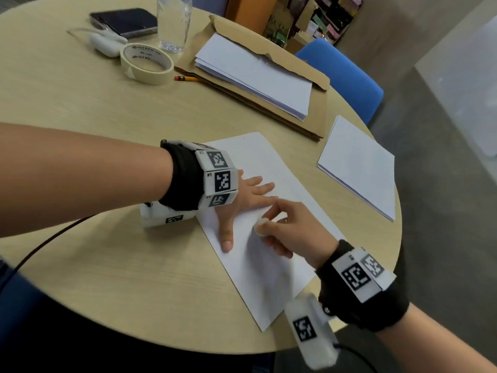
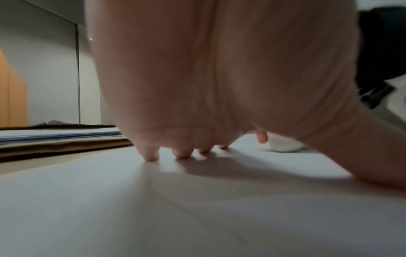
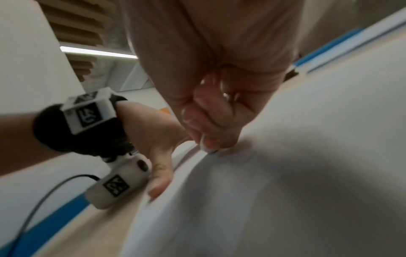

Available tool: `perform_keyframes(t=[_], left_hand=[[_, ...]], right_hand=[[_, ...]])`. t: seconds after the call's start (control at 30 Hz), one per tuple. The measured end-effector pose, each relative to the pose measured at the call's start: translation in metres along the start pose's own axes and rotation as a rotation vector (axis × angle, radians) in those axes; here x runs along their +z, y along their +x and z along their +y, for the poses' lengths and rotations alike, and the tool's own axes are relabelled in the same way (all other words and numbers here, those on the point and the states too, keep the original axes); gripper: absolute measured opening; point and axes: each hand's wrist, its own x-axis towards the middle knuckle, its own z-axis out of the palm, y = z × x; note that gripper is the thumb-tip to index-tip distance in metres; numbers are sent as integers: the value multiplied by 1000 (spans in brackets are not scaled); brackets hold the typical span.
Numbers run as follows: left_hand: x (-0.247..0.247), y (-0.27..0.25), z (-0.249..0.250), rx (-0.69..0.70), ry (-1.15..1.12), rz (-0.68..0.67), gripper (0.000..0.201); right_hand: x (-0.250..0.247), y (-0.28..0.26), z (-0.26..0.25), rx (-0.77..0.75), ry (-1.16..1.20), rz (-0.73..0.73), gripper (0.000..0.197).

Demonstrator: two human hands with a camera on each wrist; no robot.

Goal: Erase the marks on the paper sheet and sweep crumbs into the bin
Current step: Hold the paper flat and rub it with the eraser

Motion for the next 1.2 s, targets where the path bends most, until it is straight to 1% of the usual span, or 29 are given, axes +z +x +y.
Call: perform_keyframes(t=[0.03,0.07,0.1,0.2,0.27,0.33,0.4,0.43,0.47,0.5,0.57,0.63,0.7,0.8,0.87,0.93,1.0,1.07,1.13,1.2], left_hand=[[0,0,0,-1,0,1,133],[1,1,1,-4,2,0,134],[1,1,1,-7,3,0,134],[-1,0,3,-15,-2,-2,134],[-1,0,4,-17,-9,-1,133],[0,1,3,-13,-16,6,132],[1,2,2,-10,-21,11,132],[2,2,1,-9,-21,11,132],[2,3,1,-6,-22,12,133],[2,3,1,-4,-24,13,133],[2,4,1,-4,-29,16,134],[3,5,1,-13,-34,22,135],[4,6,2,-17,-36,28,134],[4,4,1,-9,-38,42,133],[4,2,1,-4,-41,51,131],[4,-1,2,-4,-47,57,127],[5,-4,2,-6,-46,57,123],[6,-5,2,4,-35,48,122],[7,-5,0,22,-23,29,126],[7,-5,0,30,-16,17,130]], right_hand=[[0,-1,0,13,12,-36,10],[-5,1,1,35,32,-39,10],[-13,6,1,58,50,-7,11],[-35,21,1,104,114,154,14],[-31,20,0,98,124,188,14],[-13,10,1,82,111,129,13],[3,-4,0,73,100,10,13],[5,-7,0,78,87,-29,12],[2,-6,-1,88,77,-35,12],[-5,-2,-1,96,76,-3,12],[-20,8,0,113,99,119,13],[-24,12,-1,115,104,203,12],[-12,7,-1,94,80,193,10],[13,-8,-4,55,75,42,11],[14,-11,-5,59,66,-14,12],[3,-6,-2,89,70,32,11],[-9,-2,1,115,72,129,11],[-11,-2,3,122,76,194,11],[-3,-4,1,100,54,207,9],[11,-8,-4,53,33,146,9]])
